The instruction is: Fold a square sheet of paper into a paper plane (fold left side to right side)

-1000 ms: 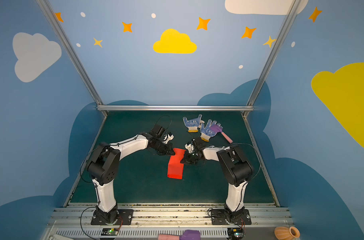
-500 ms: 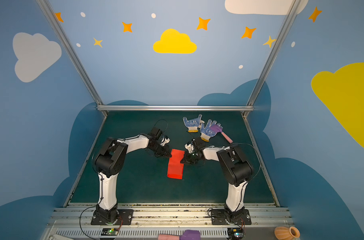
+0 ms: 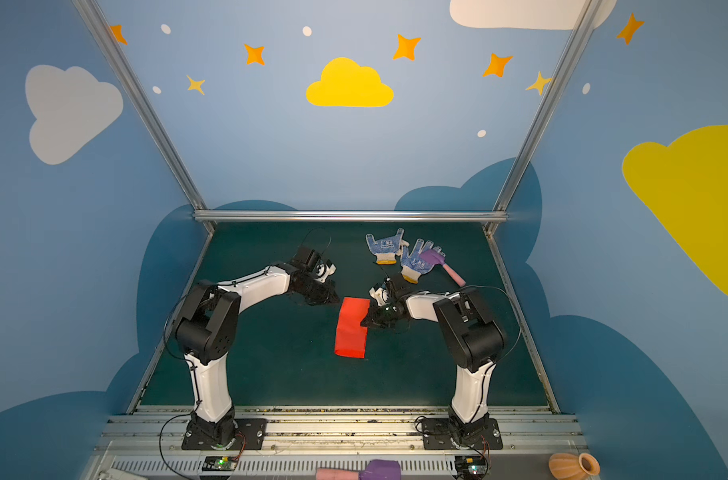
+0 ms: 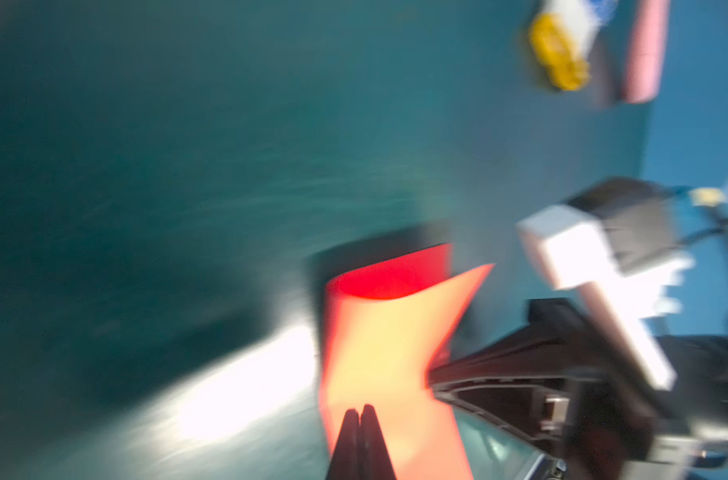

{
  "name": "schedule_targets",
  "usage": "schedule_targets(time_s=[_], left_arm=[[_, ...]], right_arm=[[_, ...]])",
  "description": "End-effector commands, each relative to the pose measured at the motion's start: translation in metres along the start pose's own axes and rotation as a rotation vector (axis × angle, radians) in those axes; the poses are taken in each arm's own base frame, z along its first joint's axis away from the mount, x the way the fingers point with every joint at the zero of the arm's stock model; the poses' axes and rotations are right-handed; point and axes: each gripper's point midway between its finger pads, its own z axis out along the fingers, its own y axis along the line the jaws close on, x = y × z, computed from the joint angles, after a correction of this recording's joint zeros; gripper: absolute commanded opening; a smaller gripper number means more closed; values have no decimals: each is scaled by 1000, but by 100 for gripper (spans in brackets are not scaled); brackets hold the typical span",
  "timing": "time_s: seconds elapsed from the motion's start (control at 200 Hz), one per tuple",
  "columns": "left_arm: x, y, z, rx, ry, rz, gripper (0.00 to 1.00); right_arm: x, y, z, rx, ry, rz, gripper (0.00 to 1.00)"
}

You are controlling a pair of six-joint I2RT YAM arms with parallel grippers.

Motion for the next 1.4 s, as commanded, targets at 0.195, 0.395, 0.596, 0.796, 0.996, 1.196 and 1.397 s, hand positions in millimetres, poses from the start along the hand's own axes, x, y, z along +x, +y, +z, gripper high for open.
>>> schedule_targets(time_s=[0.195, 0.395, 0.596, 0.796, 0.996, 1.196, 1.397], left_arm=[[-2, 11, 32, -43, 70, 4, 3], [-2, 41, 36, -97, 80, -41, 3], [-7, 62, 17, -131, 30, -89, 3], [-2, 7, -30, -4, -76, -63, 3], [36, -33, -32, 40, -81, -27, 3], [68, -39, -12, 31, -61, -26, 3], [83, -29, 1, 31, -50, -63, 3]], right_arm=[[33, -64, 8, 217, 87, 105, 0], [33, -67, 7, 225, 87, 106, 0], [33, -71, 5, 234, 94, 103, 0], [30, -74, 1, 244, 117, 78, 0], [27, -80, -3, 263, 138, 62, 0], [26, -86, -8, 281, 146, 62, 0], [24, -88, -9, 283, 145, 69, 0]])
